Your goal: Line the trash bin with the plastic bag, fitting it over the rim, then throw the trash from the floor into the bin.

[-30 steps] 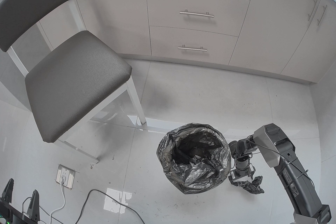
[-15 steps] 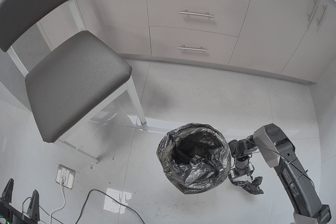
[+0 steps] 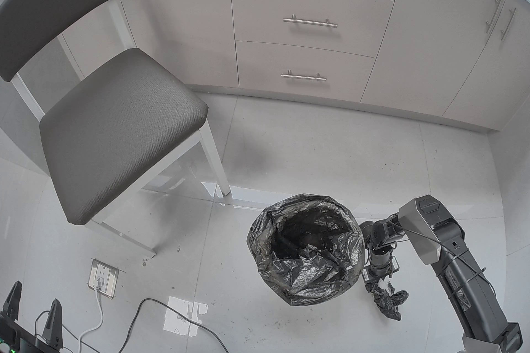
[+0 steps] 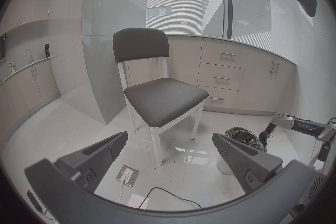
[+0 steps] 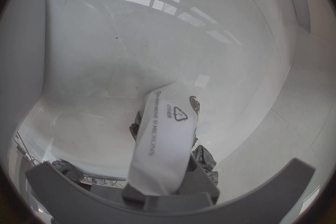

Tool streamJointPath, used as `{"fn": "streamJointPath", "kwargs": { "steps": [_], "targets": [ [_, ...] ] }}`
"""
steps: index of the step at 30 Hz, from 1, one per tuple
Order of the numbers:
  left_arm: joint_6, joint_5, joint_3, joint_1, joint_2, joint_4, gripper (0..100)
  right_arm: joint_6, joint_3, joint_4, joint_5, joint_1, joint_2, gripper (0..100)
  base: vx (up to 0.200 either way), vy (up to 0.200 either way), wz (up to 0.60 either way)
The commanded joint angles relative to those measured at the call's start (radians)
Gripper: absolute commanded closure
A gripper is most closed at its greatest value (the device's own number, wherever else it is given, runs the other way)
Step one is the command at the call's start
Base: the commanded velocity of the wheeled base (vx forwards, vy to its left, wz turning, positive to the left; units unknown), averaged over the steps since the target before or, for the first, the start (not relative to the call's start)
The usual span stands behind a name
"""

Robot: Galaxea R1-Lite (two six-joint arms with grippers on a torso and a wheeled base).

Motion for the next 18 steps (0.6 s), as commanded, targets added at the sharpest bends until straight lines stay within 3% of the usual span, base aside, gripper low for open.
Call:
{"fn": "streamJointPath", "kwargs": {
  "steps": [1, 3, 4, 6, 7, 10, 14, 18],
  "targets": [
    [0.0, 0.0, 0.016, -0.001, -0.013, 0.0, 0, -0.003, 0.0, 0.044, 0.001, -0.008, 0.001, 100, 0.0, 0.0, 0.0],
    [0.0, 0.0, 0.016, -0.001, -0.013, 0.0, 0, -0.004, 0.0, 0.07, 0.001, -0.009, 0.001, 100, 0.0, 0.0, 0.0],
    [0.0, 0.002, 0.016, -0.001, -0.013, 0.0, 0, -0.006, 0.0, 0.203, 0.011, -0.012, -0.023, 100, 0.0, 0.0, 0.0],
    [0.0, 0.002, 0.016, -0.001, -0.013, 0.0, 0, -0.006, 0.0, 0.228, 0.011, -0.014, -0.026, 100, 0.0, 0.0, 0.0],
    [0.0, 0.0, 0.016, -0.001, -0.013, 0.0, 0, -0.006, 0.0, 0.355, 0.012, -0.014, -0.032, 100, 0.0, 0.0, 0.0],
    [0.0, 0.002, 0.016, -0.001, -0.013, 0.0, 0, -0.004, 0.0, 0.547, 0.021, -0.014, -0.032, 100, 0.0, 0.0, 0.0],
    [0.0, 0.0, 0.016, -0.001, -0.013, 0.0, 0, 0.01, 0.0, 0.754, 0.089, -0.005, -0.078, 100, 0.0, 0.0, 0.0],
    [0.001, 0.0, 0.016, -0.001, -0.013, 0.0, 0, 0.045, 0.0, 0.85, 0.146, 0.017, -0.156, 100, 0.0, 0.0, 0.0]
  ]
}}
